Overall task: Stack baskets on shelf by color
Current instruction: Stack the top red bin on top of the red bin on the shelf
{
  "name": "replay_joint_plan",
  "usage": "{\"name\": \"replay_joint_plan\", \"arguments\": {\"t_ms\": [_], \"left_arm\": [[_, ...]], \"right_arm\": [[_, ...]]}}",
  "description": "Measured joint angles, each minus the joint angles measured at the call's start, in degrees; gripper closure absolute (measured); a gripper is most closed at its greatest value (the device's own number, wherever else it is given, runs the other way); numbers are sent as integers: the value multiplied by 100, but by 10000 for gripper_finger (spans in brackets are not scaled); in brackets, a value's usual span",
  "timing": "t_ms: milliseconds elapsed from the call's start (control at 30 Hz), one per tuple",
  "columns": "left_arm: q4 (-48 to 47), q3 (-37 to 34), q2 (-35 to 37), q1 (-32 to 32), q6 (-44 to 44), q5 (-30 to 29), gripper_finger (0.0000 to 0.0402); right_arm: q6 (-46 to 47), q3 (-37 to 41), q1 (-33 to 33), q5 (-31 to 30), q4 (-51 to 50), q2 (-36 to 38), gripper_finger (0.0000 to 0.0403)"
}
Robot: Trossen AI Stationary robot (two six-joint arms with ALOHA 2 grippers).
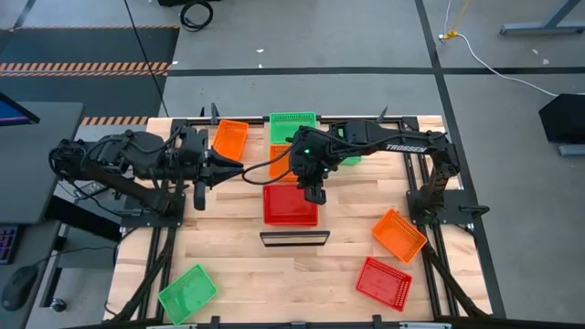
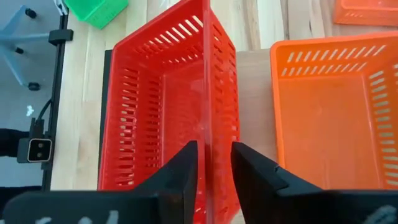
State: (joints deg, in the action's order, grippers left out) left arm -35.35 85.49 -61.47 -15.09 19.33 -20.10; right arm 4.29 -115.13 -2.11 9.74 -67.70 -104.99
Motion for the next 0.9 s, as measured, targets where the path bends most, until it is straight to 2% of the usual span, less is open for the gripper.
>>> {"name": "replay_joint_plan", "arguments": {"t_ms": [300,500,700,900], "left_arm": [[0,0,0,0,4,0,345],[0,0,0,-2,111,-2,348],[0,0,0,-2,111,-2,346],[0,0,0,-2,111,-2,351]], "right_arm": [[68,0,0,33,-2,0,310],[114,0,-87,35,-6,0,388],[64,2,-153,13,0,0,389],[128,4,-214,530,107,0,393]]}}
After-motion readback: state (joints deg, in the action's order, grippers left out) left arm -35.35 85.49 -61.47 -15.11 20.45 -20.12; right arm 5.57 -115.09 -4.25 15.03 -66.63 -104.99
